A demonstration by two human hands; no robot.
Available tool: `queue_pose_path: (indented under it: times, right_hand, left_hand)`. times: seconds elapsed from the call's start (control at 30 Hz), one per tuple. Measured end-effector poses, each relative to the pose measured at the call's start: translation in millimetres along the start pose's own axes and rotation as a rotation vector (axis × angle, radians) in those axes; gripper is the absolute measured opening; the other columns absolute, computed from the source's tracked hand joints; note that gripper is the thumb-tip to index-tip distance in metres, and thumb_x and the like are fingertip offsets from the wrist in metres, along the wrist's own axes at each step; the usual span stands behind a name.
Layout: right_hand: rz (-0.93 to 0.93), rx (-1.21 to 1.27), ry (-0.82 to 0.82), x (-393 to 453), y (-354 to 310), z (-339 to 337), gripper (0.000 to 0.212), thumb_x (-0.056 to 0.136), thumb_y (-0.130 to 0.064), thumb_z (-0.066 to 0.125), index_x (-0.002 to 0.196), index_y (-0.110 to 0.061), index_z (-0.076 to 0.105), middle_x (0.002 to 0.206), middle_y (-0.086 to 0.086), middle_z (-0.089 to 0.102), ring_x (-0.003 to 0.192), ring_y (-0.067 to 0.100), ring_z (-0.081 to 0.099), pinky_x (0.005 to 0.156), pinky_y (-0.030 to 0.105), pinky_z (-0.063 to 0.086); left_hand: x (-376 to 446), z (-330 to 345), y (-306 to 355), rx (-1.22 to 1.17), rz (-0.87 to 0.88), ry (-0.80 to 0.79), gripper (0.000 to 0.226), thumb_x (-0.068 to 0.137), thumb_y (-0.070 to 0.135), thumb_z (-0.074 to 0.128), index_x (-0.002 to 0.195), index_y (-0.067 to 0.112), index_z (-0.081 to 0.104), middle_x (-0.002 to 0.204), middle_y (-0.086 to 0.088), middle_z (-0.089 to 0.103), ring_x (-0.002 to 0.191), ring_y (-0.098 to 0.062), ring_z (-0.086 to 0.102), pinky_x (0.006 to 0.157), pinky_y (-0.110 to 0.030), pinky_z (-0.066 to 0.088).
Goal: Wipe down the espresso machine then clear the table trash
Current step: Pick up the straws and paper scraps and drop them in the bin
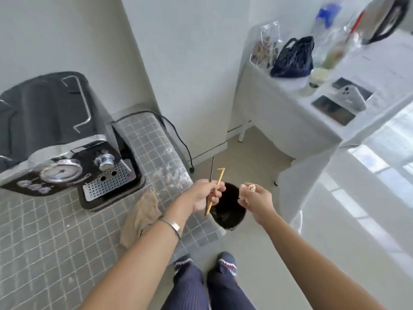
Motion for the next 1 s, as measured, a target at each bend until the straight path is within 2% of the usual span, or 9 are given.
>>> queue_pose_path:
  times: [0.13, 0.27, 0.4, 0.5, 0.57, 0.67, 0.83, 0.93, 1.0]
  right_hand:
    - [0.166, 0.015, 0.026, 46, 16, -16, 0.023, 0.08, 0.001, 0.068, 0.101, -0.009, 0.068, 0.086, 0.01, 0.066, 0.073, 0.018, 0.065, 0.059, 0.027, 0.057]
    - [0.32, 0.02, 0.045, 95, 49, -13, 0.023, 0.077, -0.003, 0.073, 0.098, -0.01, 0.07, 0.095, 0.013, 0.07, 0.083, 0.024, 0.069, 0.057, 0.027, 0.058]
    - [0.43, 0.098, 0.022, 141, 81, -5, 0.033, 0.08, -0.028, 0.078, 0.102, -0.006, 0.067, 0.097, 0.014, 0.07, 0.093, 0.034, 0.072, 0.075, 0.039, 0.062]
    - [0.474, 0.137, -0.005, 160, 85, 7, 0.04, 0.092, -0.038, 0.064, 0.12, -0.01, 0.056, 0.108, 0.008, 0.057, 0.108, 0.032, 0.059, 0.092, 0.046, 0.054]
    - [0.506, 0.158, -0.026, 171, 87, 12, 0.051, 0.098, -0.042, 0.052, 0.14, -0.014, 0.044, 0.128, 0.007, 0.049, 0.127, 0.037, 0.047, 0.102, 0.052, 0.045]
    - [0.547, 0.133, 0.007, 183, 89, 15, 0.053, 0.102, -0.037, 0.043, 0.15, -0.017, 0.032, 0.155, 0.009, 0.034, 0.14, 0.04, 0.034, 0.11, 0.057, 0.036]
    - [0.581, 0.156, 0.09, 186, 81, 17, 0.053, 0.102, -0.039, 0.043, 0.149, -0.019, 0.033, 0.154, 0.01, 0.035, 0.14, 0.038, 0.036, 0.113, 0.049, 0.032]
    - [0.555, 0.138, 0.065, 179, 67, 19, 0.055, 0.101, -0.04, 0.044, 0.148, -0.013, 0.034, 0.15, 0.011, 0.039, 0.137, 0.036, 0.039, 0.112, 0.045, 0.034]
    - [0.53, 0.127, 0.034, 171, 54, 20, 0.056, 0.101, -0.04, 0.044, 0.148, -0.011, 0.034, 0.148, 0.012, 0.042, 0.136, 0.035, 0.041, 0.113, 0.045, 0.034]
  left_hand:
    - [68, 32, -19, 0.005, -0.227, 0.079, 0.022, 0.095, -0.003, 0.034, 0.083, 0.001, 0.053, 0.063, -0.006, 0.046, 0.041, -0.008, 0.043, 0.038, -0.013, 0.036]
    - [126, 35, -39, -0.005, -0.382, 0.195, 0.015, 0.096, -0.002, 0.037, 0.095, -0.002, 0.052, 0.073, -0.013, 0.054, 0.058, -0.015, 0.052, 0.048, -0.021, 0.051]
    - [182, 24, -62, 0.065, -0.448, 0.272, 0.019, 0.095, 0.0, 0.04, 0.082, 0.001, 0.054, 0.08, -0.013, 0.061, 0.071, -0.019, 0.058, 0.068, -0.03, 0.05]
    - [212, 13, -74, 0.102, -0.502, 0.279, 0.014, 0.095, 0.008, 0.046, 0.093, 0.005, 0.06, 0.097, -0.011, 0.064, 0.09, -0.022, 0.06, 0.076, -0.042, 0.047]
    - [228, 2, -79, 0.137, -0.518, 0.325, 0.025, 0.092, 0.013, 0.05, 0.113, 0.005, 0.059, 0.112, -0.013, 0.063, 0.104, -0.027, 0.059, 0.083, -0.045, 0.049]
    - [240, -7, -80, 0.174, -0.492, 0.376, 0.033, 0.092, 0.015, 0.046, 0.124, 0.006, 0.052, 0.126, -0.015, 0.057, 0.117, -0.031, 0.054, 0.095, -0.048, 0.048]
    - [229, -5, -61, 0.135, -0.422, 0.412, 0.043, 0.094, 0.017, 0.045, 0.137, 0.009, 0.042, 0.138, -0.014, 0.047, 0.128, -0.028, 0.045, 0.107, -0.046, 0.034]
    - [215, 0, -44, 0.081, -0.359, 0.416, 0.046, 0.098, 0.027, 0.043, 0.14, 0.009, 0.038, 0.117, -0.014, 0.053, 0.107, -0.027, 0.052, 0.1, -0.043, 0.04]
    - [200, 4, -31, 0.065, -0.319, 0.429, 0.048, 0.097, 0.033, 0.044, 0.139, 0.01, 0.039, 0.122, -0.014, 0.054, 0.11, -0.029, 0.053, 0.098, -0.044, 0.042]
Point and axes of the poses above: each hand's wrist, its own x-axis towards the middle knuckle, its own z-axis out of the palm, y = z × x, the point moved 2 cm from there along x, towards the middle knuckle
